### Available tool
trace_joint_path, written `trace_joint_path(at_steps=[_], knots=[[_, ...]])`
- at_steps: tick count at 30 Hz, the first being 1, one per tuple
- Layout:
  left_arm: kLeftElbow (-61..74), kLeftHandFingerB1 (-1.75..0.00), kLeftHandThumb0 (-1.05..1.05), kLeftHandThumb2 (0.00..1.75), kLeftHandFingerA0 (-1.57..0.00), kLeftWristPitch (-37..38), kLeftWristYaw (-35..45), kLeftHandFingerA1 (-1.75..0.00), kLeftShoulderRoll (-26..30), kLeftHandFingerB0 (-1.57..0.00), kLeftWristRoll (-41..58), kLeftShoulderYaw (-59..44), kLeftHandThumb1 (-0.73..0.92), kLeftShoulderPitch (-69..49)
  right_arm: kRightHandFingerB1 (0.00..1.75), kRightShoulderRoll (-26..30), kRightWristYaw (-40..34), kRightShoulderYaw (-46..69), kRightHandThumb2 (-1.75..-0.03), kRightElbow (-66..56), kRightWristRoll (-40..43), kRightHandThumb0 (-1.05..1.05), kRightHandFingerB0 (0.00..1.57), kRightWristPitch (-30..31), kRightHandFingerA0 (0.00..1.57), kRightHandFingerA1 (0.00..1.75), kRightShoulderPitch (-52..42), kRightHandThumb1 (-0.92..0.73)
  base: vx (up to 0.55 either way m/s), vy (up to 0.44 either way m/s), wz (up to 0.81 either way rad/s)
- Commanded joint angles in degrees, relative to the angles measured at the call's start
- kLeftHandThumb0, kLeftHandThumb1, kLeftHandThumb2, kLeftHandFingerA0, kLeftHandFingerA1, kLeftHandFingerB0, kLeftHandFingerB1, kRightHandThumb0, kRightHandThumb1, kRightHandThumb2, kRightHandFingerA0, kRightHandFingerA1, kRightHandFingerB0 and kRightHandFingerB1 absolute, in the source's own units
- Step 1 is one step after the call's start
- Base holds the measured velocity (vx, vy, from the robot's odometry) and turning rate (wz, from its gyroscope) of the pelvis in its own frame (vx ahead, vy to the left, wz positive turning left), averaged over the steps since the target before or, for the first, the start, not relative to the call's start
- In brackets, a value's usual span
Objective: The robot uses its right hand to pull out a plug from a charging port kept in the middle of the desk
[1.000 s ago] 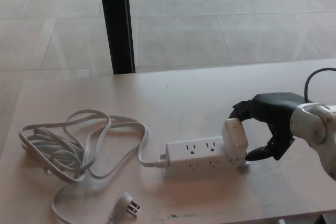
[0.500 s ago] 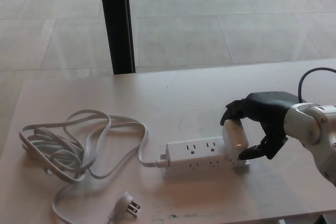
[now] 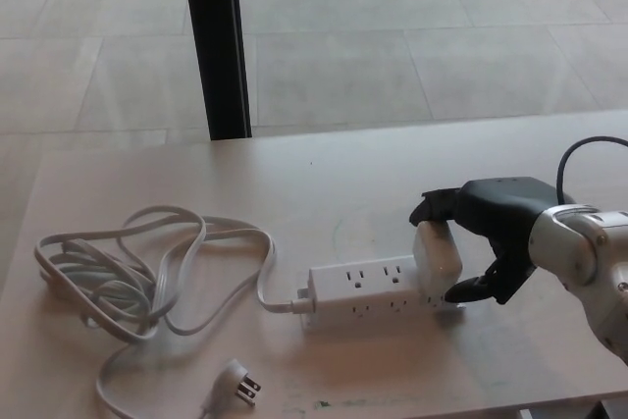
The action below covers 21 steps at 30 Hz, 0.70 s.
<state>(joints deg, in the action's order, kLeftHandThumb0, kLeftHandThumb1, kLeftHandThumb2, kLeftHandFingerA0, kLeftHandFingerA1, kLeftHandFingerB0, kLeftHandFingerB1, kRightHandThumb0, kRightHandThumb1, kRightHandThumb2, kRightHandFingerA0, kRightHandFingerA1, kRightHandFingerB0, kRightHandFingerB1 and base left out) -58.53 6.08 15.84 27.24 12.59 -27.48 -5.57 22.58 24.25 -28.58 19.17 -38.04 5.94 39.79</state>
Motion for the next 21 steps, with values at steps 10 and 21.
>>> trace_joint_path(at_steps=[10, 21], knots=[[0.54, -0.38, -0.92, 0.85, -0.65, 1.68, 0.44, -0.56, 0.46, -0.23, 0.77, -0.31, 0.92, -0.97, 0.59, -1.12, -6.27, 0.11, -0.6, -0.42, -2.61, -0.38, 0.84, 0.02, 0.85, 1.61, -2.56, -0.65, 0.0, 0.0, 0.0], [-0.05, -0.38, -0.91, 0.83, -0.66, 1.16, -0.21, -0.56, 0.21, -0.25, 1.11, -0.83, 0.91, -0.4, 1.03, -1.49, -8.68, -0.11, -0.95, 0.4, -3.58, -0.25, 0.91, -1.15, 0.93, 1.69, -3.07, -0.53, 0.0, 0.0, 0.0]])
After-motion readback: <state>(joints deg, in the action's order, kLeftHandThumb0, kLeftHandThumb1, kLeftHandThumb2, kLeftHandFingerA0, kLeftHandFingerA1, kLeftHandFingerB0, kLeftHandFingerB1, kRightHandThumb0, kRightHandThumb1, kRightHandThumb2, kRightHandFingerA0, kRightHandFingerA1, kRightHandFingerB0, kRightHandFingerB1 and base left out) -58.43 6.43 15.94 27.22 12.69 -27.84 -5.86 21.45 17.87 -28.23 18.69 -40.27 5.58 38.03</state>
